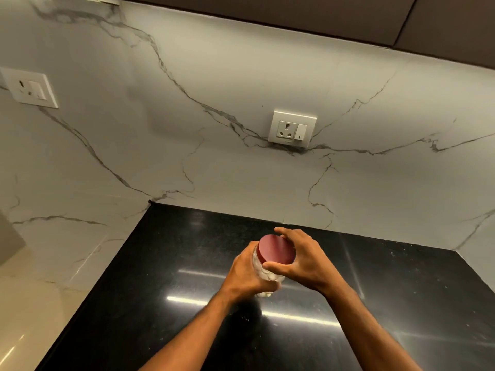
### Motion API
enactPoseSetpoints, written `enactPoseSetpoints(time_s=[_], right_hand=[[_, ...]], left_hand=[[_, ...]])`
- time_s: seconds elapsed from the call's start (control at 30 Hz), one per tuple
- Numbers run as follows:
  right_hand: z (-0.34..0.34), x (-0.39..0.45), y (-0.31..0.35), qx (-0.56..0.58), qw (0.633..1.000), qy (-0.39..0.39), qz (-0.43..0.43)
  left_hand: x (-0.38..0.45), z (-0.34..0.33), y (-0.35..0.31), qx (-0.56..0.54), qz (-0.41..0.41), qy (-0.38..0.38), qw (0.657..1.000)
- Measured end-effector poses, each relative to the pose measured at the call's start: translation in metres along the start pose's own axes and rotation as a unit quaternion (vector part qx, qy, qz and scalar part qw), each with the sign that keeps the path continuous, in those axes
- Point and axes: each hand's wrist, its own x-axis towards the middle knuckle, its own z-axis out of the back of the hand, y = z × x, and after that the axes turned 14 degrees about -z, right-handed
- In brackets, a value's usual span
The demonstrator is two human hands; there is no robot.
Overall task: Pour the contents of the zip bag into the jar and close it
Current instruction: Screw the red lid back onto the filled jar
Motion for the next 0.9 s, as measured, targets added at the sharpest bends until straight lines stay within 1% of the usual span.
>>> enactPoseSetpoints(time_s=[0.1,0.17,0.23,0.27,0.33,0.43,0.47,0.5,0.53,0.6,0.63,0.67,0.7,0.77,0.83,0.87,0.9], right_hand=[[0.007,0.002,0.013,-0.088,0.996,0.012,-0.029],[0.017,0.003,0.021,-0.101,0.993,0.049,-0.022],[0.027,0.004,0.028,-0.096,0.991,0.09,0.002],[0.03,0.005,0.03,-0.101,0.99,0.095,0.017],[0.03,0.004,0.034,-0.111,0.991,0.071,0.022],[0.024,0.001,0.039,-0.143,0.99,0.001,-0.019],[0.022,0.0,0.04,-0.156,0.987,-0.01,-0.027],[0.022,0.0,0.041,-0.157,0.987,-0.004,-0.027],[0.023,0.002,0.042,-0.141,0.99,0.021,-0.022],[0.028,0.003,0.043,-0.078,0.992,0.103,0.0],[0.031,0.004,0.044,-0.058,0.99,0.13,0.018],[0.033,0.005,0.044,-0.051,0.989,0.137,0.037],[0.033,0.005,0.044,-0.05,0.989,0.127,0.05],[0.032,0.004,0.044,-0.053,0.995,0.07,0.047],[0.027,0.001,0.049,-0.091,0.996,0.0,0.016],[0.025,0.0,0.05,-0.114,0.993,-0.022,-0.001],[0.024,0.0,0.051,-0.124,0.992,-0.025,-0.012]], left_hand=[[0.002,0.003,-0.002,0.002,-0.009,0.003,1.0],[0.003,0.007,-0.005,-0.002,-0.011,-0.006,1.0],[0.005,0.01,-0.007,-0.008,-0.011,-0.025,1.0],[0.006,0.012,-0.008,-0.01,-0.012,-0.032,0.999],[0.007,0.012,-0.01,-0.008,-0.017,-0.032,0.999],[0.007,0.013,-0.011,-0.006,-0.021,-0.027,0.999],[0.007,0.014,-0.011,-0.005,-0.021,-0.026,0.999],[0.007,0.015,-0.012,-0.003,-0.021,-0.023,0.999],[0.008,0.018,-0.013,-0.004,-0.021,-0.021,1.0],[0.009,0.022,-0.012,-0.004,-0.022,-0.017,1.0],[0.01,0.025,-0.012,-0.003,-0.024,-0.016,1.0],[0.011,0.028,-0.014,-0.002,-0.026,-0.016,1.0],[0.011,0.03,-0.015,-0.002,-0.028,-0.014,0.999],[0.013,0.032,-0.015,-0.002,-0.032,-0.009,0.999],[0.013,0.034,-0.015,-0.003,-0.033,-0.008,0.999],[0.013,0.035,-0.016,-0.005,-0.034,-0.007,0.999],[0.013,0.036,-0.016,-0.006,-0.033,-0.003,0.999]])
